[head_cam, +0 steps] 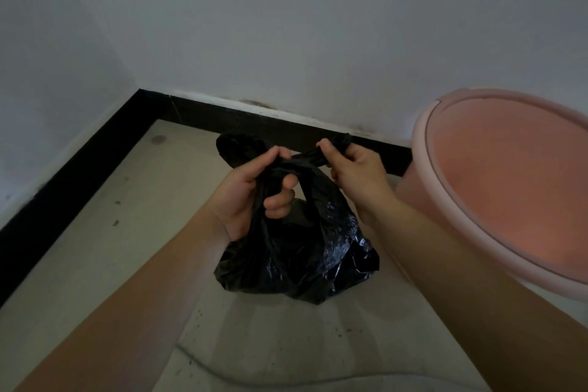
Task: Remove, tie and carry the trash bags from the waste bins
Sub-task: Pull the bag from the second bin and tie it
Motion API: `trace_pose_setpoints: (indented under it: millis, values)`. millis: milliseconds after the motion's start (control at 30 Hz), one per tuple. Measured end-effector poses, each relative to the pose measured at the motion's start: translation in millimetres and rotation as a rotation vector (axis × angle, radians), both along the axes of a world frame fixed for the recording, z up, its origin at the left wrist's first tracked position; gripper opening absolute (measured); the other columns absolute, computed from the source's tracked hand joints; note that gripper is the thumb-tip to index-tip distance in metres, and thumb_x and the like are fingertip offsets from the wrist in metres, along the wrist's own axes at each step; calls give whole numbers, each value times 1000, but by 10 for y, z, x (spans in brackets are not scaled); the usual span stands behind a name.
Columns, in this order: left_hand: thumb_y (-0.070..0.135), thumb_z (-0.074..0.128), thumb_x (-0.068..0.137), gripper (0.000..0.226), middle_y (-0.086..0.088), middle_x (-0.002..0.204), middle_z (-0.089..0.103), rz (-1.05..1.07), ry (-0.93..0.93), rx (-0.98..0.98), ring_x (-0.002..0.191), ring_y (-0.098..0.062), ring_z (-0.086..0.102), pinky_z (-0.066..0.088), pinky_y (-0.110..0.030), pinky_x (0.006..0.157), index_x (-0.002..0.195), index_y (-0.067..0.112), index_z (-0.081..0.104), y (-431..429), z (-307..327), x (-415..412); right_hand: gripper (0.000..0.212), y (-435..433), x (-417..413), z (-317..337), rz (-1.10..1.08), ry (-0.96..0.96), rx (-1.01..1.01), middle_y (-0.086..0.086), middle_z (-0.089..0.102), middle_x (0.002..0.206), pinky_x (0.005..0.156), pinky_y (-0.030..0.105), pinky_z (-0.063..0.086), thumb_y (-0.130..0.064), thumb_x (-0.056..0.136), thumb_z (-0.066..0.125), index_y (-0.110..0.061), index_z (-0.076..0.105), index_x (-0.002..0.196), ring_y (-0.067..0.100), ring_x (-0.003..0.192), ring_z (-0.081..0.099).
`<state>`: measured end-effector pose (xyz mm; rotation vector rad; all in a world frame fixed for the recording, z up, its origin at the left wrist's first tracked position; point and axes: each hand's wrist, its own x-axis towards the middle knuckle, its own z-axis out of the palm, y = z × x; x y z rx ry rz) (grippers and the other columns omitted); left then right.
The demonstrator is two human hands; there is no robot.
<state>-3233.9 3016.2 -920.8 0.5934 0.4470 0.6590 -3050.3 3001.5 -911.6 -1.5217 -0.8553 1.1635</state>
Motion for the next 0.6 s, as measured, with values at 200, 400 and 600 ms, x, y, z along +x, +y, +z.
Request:
trace_pose_setpoints:
  millis: [200, 400, 600]
  values:
    - [24, 56, 96, 16, -10, 87, 74, 76, 200, 36, 42, -3, 46, 35, -14, 40, 82, 17, 62, 3, 16, -38, 16, -16, -28, 259, 0, 86, 187, 2, 65, 69, 58, 21, 49, -23, 92, 69, -7, 72, 93, 6, 60, 59]
    - [35, 70, 89, 33, 0, 63, 55, 176, 340, 5, 41, -6, 43, 35, -14, 37, 110, 18, 53, 156, 84, -100, 10, -264, -85, 271, 254, 282, 152, 7, 74, 82, 66, 22, 57, -5, 89, 68, -8, 73, 98, 14, 72, 71]
    - [-1, 64, 82, 38, 8, 53, 46, 339, 344, 70, 37, -2, 38, 28, -14, 32, 68, 22, 37, 186, 103, -146, 28, -293, 9, 173, 469, -43, 44, -1, 70, 90, 67, 19, 49, 0, 83, 72, -23, 70, 98, 9, 74, 61]
